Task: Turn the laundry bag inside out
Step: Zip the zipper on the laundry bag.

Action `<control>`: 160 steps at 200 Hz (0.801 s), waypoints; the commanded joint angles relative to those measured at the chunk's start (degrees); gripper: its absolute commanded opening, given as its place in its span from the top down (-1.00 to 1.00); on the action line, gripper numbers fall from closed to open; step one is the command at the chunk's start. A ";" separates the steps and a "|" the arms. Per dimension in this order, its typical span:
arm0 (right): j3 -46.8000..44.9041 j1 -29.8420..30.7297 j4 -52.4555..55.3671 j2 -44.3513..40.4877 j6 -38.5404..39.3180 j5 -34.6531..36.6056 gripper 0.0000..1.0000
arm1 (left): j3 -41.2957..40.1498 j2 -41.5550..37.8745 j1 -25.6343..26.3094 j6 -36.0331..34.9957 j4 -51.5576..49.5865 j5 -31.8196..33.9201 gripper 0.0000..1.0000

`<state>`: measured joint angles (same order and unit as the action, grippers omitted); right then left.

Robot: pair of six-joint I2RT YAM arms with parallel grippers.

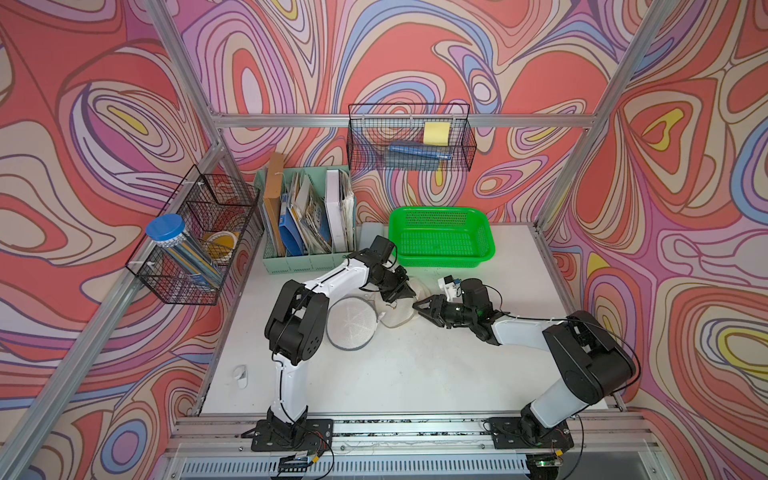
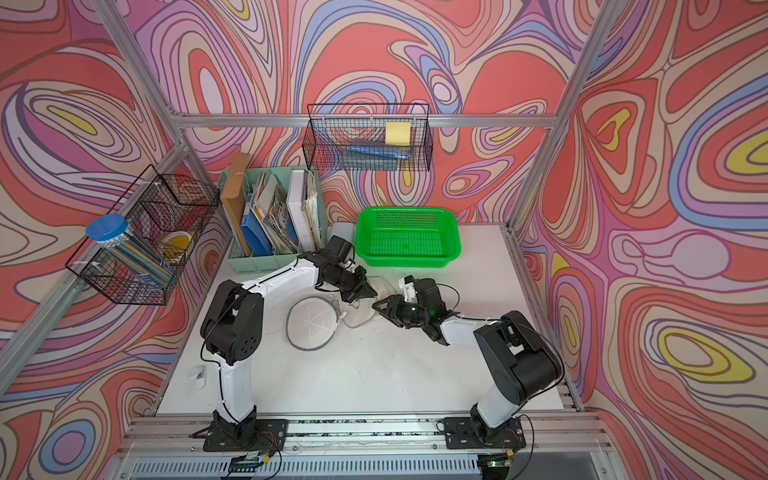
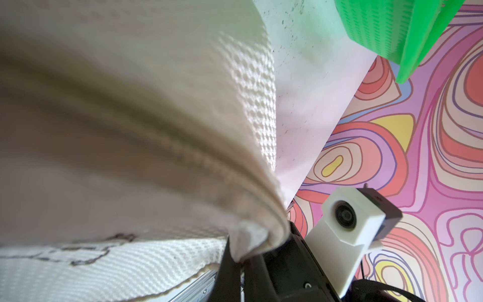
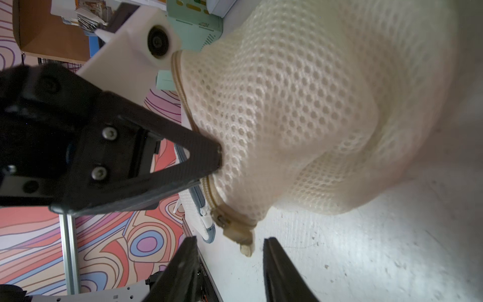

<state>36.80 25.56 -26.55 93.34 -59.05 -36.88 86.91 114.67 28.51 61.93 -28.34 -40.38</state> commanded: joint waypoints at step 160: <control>0.48 -1.52 -2.22 -1.18 -0.68 -2.18 0.53 | 0.49 -0.46 0.13 -0.32 0.13 -0.74 1.00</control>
<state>36.80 24.38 -29.06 93.84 -60.62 -38.50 86.91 114.67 28.51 62.41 -27.81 -40.80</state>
